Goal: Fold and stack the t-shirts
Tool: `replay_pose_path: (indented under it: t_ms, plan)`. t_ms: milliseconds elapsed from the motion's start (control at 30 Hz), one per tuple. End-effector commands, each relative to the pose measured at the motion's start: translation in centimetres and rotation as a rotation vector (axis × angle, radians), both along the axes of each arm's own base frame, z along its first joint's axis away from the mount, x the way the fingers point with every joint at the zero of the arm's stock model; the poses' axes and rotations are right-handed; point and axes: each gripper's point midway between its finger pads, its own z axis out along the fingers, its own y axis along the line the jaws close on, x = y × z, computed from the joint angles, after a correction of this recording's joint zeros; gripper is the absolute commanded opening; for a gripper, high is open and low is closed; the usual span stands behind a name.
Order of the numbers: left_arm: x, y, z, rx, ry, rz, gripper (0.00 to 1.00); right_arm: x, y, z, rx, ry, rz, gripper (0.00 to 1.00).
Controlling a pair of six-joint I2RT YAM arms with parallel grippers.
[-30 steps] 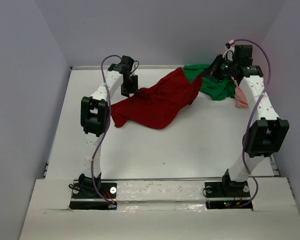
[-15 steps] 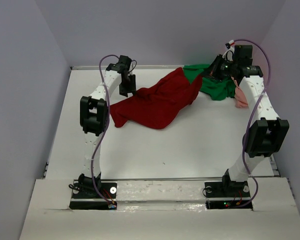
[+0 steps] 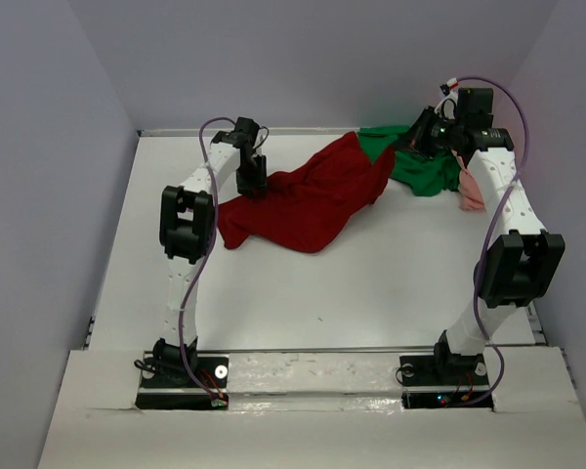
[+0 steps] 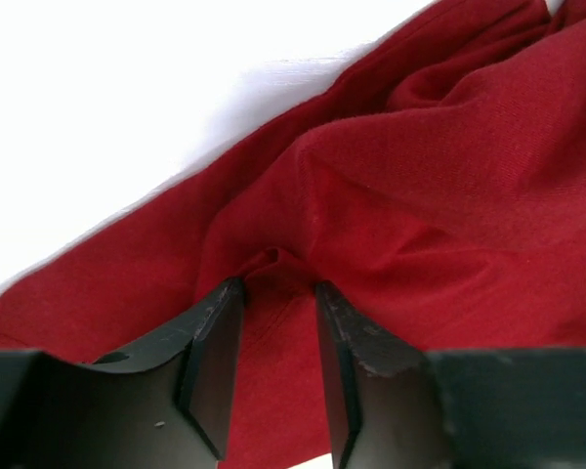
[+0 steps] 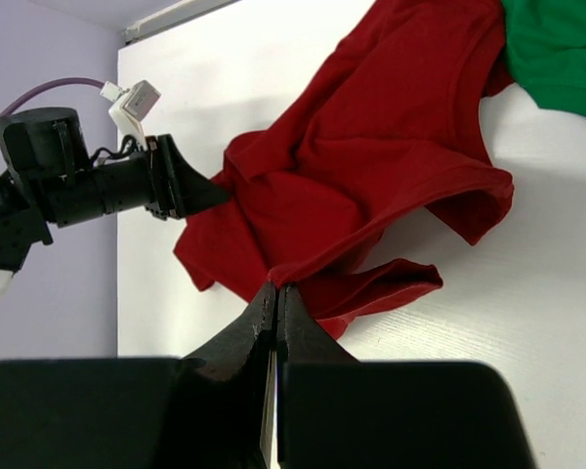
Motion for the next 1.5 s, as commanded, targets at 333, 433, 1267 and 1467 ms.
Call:
replay_pose_path:
  t_ms: [333, 433, 1267, 1467]
  plan:
    - [-1.5, -0.7, 0.5, -0.071, 0.036, -0.025, 0.18, 0.0, -0.2, 2.2, -0.005, -0.082, 0.010, 0.00]
    - [-1.9, -1.0, 0.4, -0.088, 0.047, -0.044, 0.00, 0.0, -0.2, 2.1, -0.003, -0.079, 0.009, 0.00]
    - [-2.0, 4.4, 28.7, -0.077, -0.663, 0.310, 0.00, 2.4, -0.6, 0.8, -0.015, -0.011, -0.019, 0.00]
    - [-3.0, 8.7, 35.2, -0.039, -0.870, 0.461, 0.00, 3.9, 0.1, 6.7, 0.050, -0.119, -0.013, 0.00]
